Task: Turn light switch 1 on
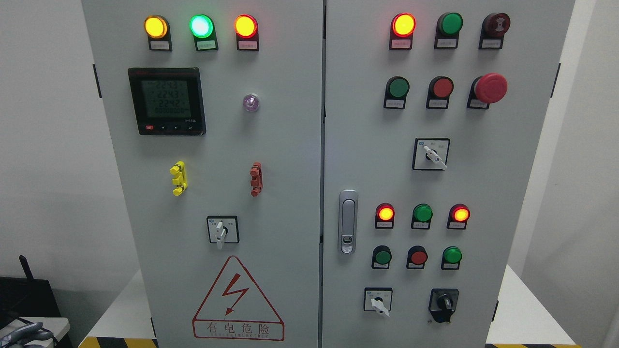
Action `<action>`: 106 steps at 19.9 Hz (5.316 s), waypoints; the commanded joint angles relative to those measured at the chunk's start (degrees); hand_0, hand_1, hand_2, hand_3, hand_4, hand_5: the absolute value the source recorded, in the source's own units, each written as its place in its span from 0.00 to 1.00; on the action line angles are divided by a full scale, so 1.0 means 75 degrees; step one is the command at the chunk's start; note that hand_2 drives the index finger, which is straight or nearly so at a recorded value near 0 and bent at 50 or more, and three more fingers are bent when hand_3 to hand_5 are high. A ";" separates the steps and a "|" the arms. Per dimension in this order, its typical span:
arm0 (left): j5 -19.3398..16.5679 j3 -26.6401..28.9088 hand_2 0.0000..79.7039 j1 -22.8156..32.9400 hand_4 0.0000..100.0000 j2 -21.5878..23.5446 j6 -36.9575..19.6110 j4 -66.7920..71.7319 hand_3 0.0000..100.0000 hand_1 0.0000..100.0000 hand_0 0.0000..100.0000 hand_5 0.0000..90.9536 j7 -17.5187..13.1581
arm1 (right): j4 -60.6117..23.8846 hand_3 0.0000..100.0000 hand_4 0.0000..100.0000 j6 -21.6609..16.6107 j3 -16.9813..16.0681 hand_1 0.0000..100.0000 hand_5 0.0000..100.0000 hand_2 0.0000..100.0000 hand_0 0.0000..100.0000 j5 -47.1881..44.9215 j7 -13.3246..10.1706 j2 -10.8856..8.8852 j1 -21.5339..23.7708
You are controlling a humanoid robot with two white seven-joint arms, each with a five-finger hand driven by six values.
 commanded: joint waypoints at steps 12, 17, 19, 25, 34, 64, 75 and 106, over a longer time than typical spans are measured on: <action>-0.0175 -0.2839 0.62 -0.1519 0.76 -0.0535 0.1687 -0.0859 0.71 0.29 0.07 0.78 0.1471 | -0.0006 0.00 0.00 -0.0003 0.0000 0.39 0.00 0.00 0.12 -0.0141 -0.0006 0.0000 0.0000; -0.0561 -0.3250 0.66 -0.1719 0.78 -0.0558 0.2156 -0.0848 0.72 0.32 0.06 0.81 0.1590 | 0.0005 0.00 0.00 -0.0003 0.0000 0.39 0.00 0.00 0.12 -0.0141 -0.0006 0.0000 0.0000; -0.0807 -0.3379 0.67 -0.1847 0.78 -0.0686 0.2355 -0.0848 0.72 0.32 0.05 0.81 0.1694 | 0.0005 0.00 0.00 -0.0003 0.0000 0.39 0.00 0.00 0.12 -0.0129 -0.0006 0.0000 0.0000; -0.1288 -0.3765 0.71 -0.2199 0.79 -0.0758 0.3129 -0.0813 0.73 0.36 0.04 0.82 0.2070 | -0.0006 0.00 0.00 -0.0003 0.0000 0.39 0.00 0.00 0.12 -0.0129 0.0005 0.0000 0.0000; -0.2027 -0.4023 0.75 -0.2293 0.80 -0.0816 0.4019 -0.0778 0.74 0.43 0.03 0.83 0.2234 | 0.0005 0.00 0.00 -0.0003 0.0000 0.39 0.00 0.00 0.12 -0.0141 0.0005 0.0000 0.0000; -0.2168 -0.4562 0.72 -0.2715 0.81 -0.0898 0.5462 -0.0450 0.76 0.44 0.10 0.87 0.3230 | -0.0006 0.00 0.00 -0.0003 0.0000 0.39 0.00 0.00 0.12 -0.0141 0.0005 0.0000 0.0000; -0.2144 -0.4762 0.71 -0.2891 0.82 -0.0910 0.5755 -0.0133 0.76 0.45 0.12 0.87 0.3617 | 0.0005 0.00 0.00 -0.0003 0.0000 0.39 0.00 0.00 0.12 -0.0129 -0.0006 0.0000 0.0000; -0.2144 -0.4938 0.69 -0.3383 0.82 -0.0933 0.6130 0.0172 0.77 0.41 0.17 0.88 0.3898 | 0.0005 0.00 0.00 -0.0003 0.0000 0.39 0.00 0.00 0.12 -0.0141 -0.0006 0.0000 0.0000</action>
